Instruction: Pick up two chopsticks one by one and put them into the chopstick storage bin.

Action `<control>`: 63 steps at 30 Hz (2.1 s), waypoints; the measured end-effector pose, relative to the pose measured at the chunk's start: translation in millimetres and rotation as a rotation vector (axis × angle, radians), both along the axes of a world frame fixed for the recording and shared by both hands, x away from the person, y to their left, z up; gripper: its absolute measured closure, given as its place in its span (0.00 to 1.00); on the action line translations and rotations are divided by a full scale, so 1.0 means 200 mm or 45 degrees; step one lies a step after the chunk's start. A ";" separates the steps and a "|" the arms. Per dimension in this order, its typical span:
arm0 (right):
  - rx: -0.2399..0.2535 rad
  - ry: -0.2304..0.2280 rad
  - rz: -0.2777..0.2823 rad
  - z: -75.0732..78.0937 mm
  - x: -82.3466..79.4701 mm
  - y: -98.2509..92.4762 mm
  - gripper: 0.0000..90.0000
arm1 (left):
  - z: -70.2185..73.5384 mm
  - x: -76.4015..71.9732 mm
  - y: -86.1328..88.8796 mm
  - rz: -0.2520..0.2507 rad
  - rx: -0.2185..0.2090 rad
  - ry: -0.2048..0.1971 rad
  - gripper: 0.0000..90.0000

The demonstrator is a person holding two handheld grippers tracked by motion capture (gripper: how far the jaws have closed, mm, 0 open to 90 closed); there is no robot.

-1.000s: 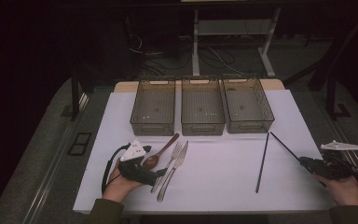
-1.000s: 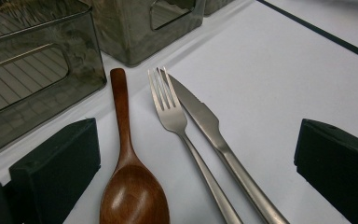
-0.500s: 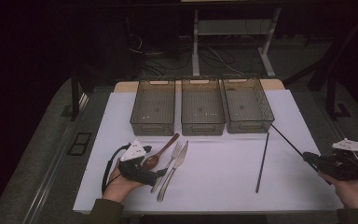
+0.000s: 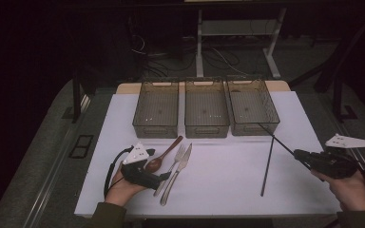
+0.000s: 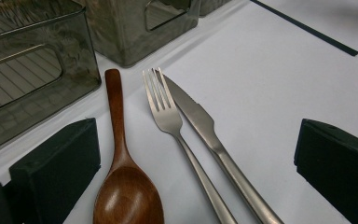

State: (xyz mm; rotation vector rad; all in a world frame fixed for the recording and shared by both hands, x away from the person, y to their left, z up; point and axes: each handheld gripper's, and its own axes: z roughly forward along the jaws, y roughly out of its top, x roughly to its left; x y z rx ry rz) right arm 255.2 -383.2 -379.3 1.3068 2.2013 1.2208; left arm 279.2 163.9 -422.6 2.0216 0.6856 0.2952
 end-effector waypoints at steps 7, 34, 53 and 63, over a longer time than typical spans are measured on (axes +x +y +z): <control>0.020 -0.023 0.075 0.02 0.07 0.10 0.94 | 0.00 0.00 -0.01 -0.011 -0.004 0.003 0.00; 0.010 -0.061 0.276 0.07 0.35 0.50 0.94 | -0.01 0.00 -0.03 -0.032 -0.030 0.015 0.00; 0.022 -0.076 0.326 0.13 0.56 0.88 0.94 | -0.01 0.00 -0.02 -0.032 -0.046 0.016 0.00; 0.001 -0.050 0.322 0.14 0.71 1.16 0.94 | -0.01 0.00 -0.03 -0.035 -0.058 0.016 0.00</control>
